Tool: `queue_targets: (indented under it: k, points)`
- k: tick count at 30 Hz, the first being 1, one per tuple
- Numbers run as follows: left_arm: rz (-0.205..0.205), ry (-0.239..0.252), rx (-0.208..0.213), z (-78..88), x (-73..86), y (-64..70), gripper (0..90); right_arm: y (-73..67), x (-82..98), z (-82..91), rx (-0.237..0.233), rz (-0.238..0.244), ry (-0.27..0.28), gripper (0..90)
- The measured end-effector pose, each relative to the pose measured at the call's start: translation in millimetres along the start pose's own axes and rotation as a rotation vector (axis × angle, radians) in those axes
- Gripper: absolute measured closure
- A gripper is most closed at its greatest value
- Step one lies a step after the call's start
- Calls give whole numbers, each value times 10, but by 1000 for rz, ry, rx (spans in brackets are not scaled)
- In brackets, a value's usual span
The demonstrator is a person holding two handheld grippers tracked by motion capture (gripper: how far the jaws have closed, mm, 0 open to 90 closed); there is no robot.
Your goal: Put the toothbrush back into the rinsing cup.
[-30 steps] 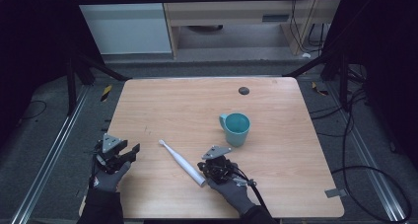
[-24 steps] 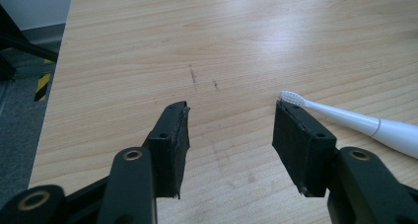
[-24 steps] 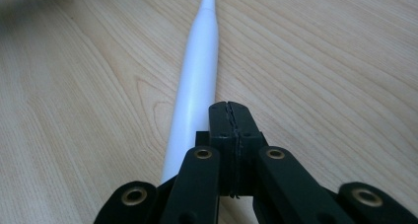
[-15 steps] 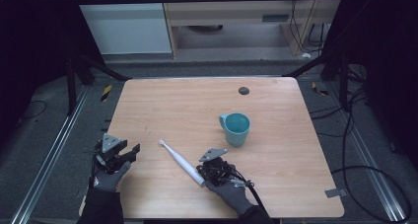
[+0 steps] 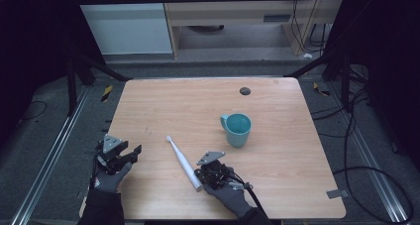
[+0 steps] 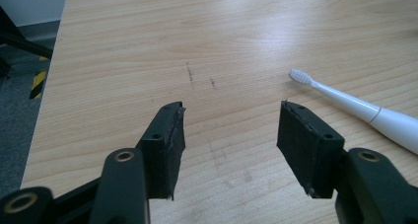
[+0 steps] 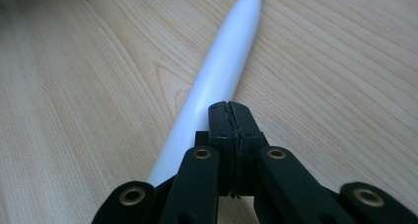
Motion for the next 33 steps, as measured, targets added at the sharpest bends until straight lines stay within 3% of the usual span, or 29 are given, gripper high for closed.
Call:
queue_targets:
  k: [25,33]
  points:
    - [11,-8,12,-2,4,2,412,-205,-67,-135,-43,18,5,893]
    - [20,-27,42,-11,12,27,409,-198,-94,-89,-45,9,20,888]
Point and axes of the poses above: each handheld gripper's, and its own axes: z roughly backward along the jaws, x roughly out of its underside, y roughly to its right, the point moved 6 cm from there along -z, roughly forward along the jaws, and after that the axes turned 1 degree about -x, right-handed, at the moved point
